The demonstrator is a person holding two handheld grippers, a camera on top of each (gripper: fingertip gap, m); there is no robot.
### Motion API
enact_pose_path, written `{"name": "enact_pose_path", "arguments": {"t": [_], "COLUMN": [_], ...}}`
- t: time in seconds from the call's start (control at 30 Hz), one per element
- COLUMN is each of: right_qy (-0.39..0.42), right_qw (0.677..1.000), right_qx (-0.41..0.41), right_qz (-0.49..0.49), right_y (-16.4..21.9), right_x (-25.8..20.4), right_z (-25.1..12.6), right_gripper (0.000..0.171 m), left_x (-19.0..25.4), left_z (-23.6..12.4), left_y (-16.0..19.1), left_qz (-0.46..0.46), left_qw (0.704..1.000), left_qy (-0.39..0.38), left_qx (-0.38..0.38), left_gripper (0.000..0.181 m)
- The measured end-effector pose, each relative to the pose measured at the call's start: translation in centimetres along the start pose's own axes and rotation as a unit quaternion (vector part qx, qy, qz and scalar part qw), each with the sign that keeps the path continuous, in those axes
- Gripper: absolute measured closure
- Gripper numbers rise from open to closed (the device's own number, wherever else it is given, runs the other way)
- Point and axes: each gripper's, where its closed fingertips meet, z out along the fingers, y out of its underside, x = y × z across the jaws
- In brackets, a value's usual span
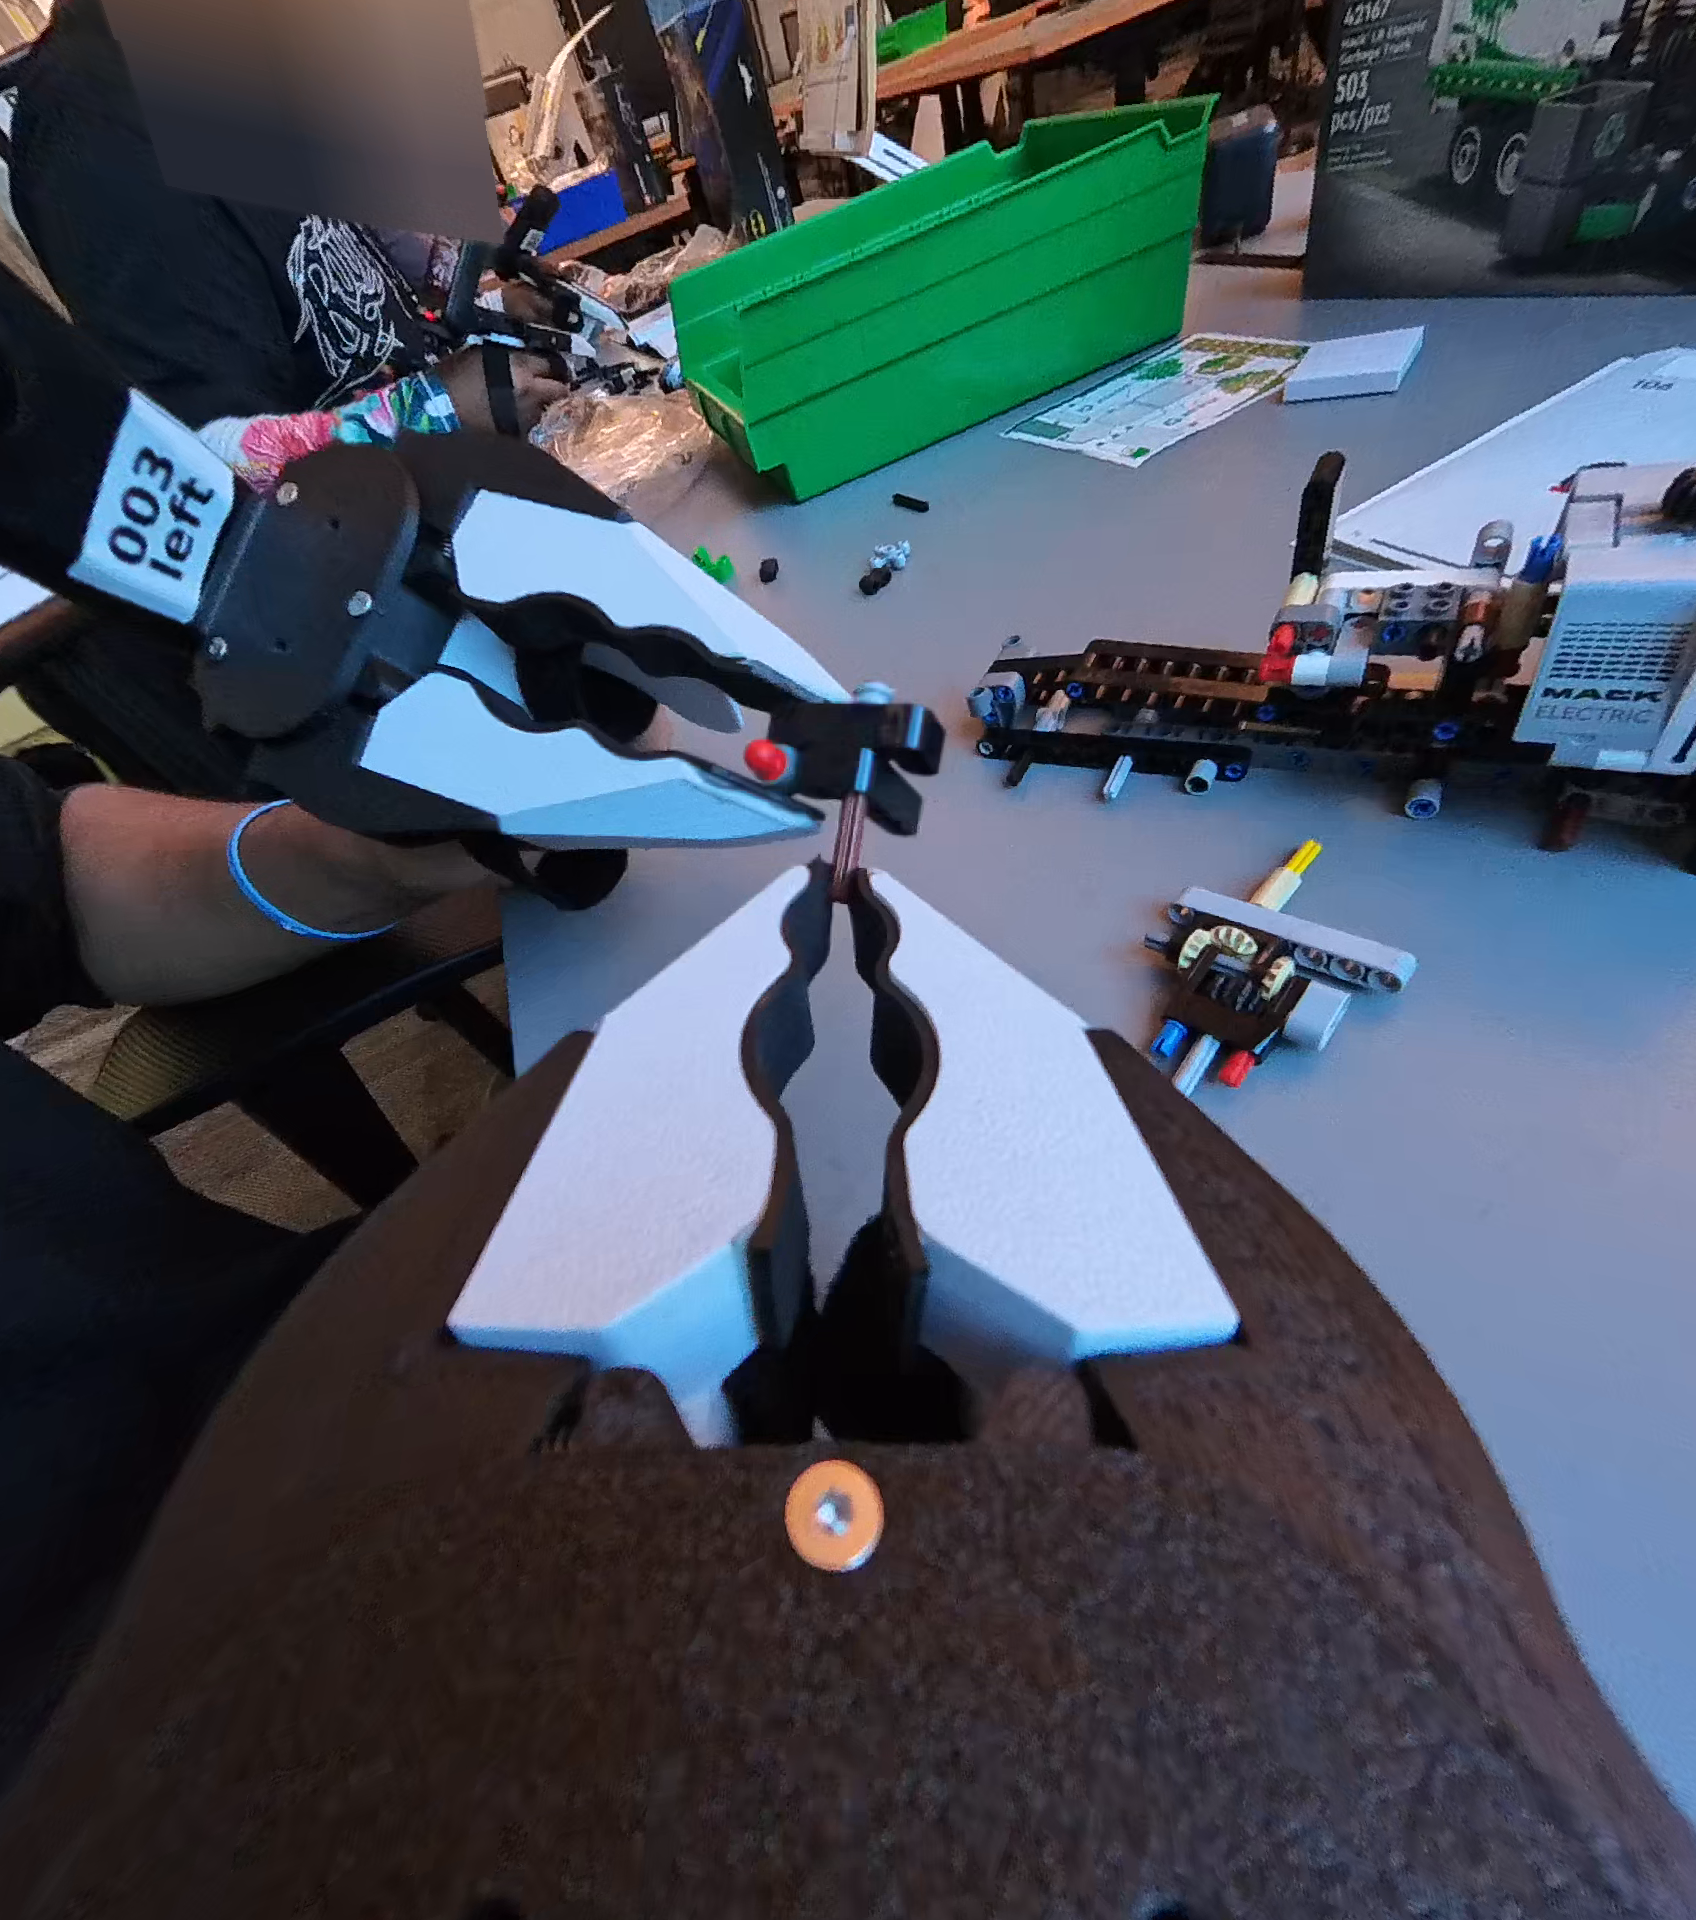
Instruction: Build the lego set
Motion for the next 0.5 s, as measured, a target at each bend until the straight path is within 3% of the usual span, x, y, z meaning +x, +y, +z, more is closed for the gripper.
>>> {"name": "enact_pose_path", "arguments": {"t": [0.07,0.17,0.5], "right_qy": [-0.006,-0.011,0.000], "right_qw": [1.000,1.000,0.999], "right_qx": [-0.002,-0.021,-0.034], "right_qz": [-0.005,-0.010,0.000], "right_y": [0.11,0.58,0.61], "right_x": [-0.15,-0.47,-0.54], "right_z": [0.01,0.26,0.29], "right_gripper": [0.169,0.169,0.169], "left_x": [-0.10,0.36,0.20], "left_z": [0.11,0.11,0.12], "left_y": [0.11,-0.31,-0.51], "left_qz": [-0.010,-0.023,0.033], "left_qw": [1.000,0.999,0.999], "left_qy": [0.004,0.032,-0.008], "left_qx": [-0.004,0.009,-0.008], "left_gripper": [0.155,0.154,0.164]}}
